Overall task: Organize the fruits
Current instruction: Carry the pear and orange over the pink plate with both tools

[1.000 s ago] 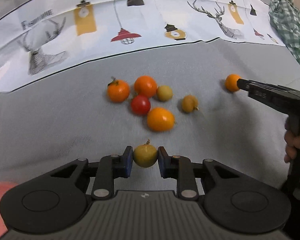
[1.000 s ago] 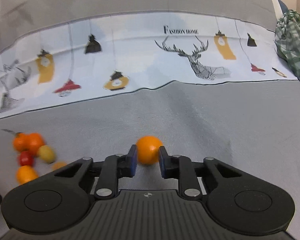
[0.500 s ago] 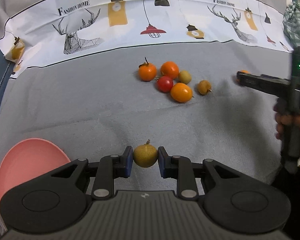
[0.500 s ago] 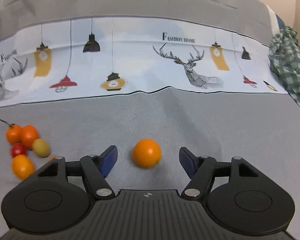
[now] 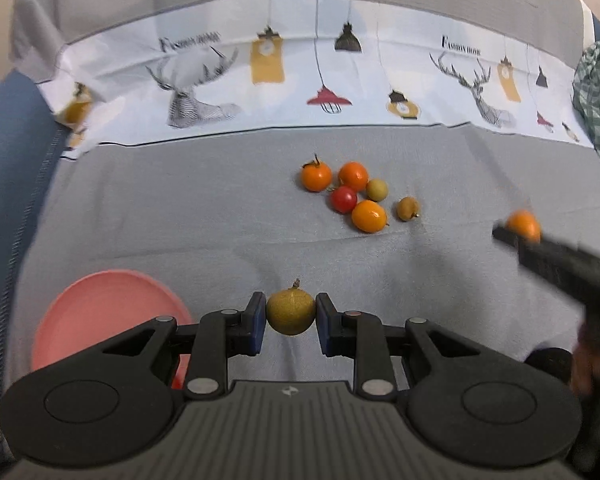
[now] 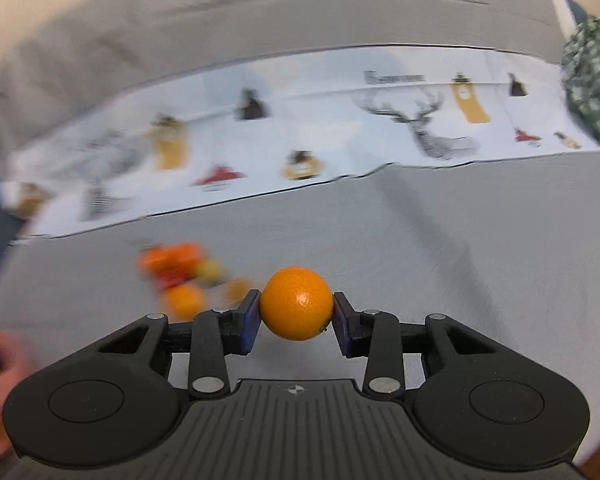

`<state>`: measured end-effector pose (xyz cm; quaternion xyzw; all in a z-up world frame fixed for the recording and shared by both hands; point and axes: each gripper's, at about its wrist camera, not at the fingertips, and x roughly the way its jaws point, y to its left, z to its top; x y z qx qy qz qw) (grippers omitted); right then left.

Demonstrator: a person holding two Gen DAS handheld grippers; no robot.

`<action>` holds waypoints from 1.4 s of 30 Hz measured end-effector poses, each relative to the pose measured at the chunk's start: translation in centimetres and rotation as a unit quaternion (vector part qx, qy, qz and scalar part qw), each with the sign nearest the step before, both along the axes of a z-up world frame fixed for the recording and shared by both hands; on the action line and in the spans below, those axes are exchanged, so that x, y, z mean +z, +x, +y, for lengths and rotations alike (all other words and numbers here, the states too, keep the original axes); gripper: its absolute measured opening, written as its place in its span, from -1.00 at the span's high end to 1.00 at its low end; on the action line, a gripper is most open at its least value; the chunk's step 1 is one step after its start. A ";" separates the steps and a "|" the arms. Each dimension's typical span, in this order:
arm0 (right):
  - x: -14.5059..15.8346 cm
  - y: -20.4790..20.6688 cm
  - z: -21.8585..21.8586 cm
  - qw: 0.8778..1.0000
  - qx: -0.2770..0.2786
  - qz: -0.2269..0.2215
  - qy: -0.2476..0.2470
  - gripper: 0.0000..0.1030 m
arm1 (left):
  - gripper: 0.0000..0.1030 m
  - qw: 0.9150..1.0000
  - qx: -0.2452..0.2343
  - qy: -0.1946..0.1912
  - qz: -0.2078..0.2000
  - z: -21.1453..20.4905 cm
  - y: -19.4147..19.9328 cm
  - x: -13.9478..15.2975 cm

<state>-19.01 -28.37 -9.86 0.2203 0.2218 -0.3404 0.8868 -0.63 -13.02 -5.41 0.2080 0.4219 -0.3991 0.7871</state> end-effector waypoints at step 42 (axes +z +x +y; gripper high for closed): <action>10.0 -3.1 27.0 0.965 0.219 0.016 -0.142 0.24 | 0.43 0.991 0.116 -0.066 -0.028 26.0 -6.3 7.5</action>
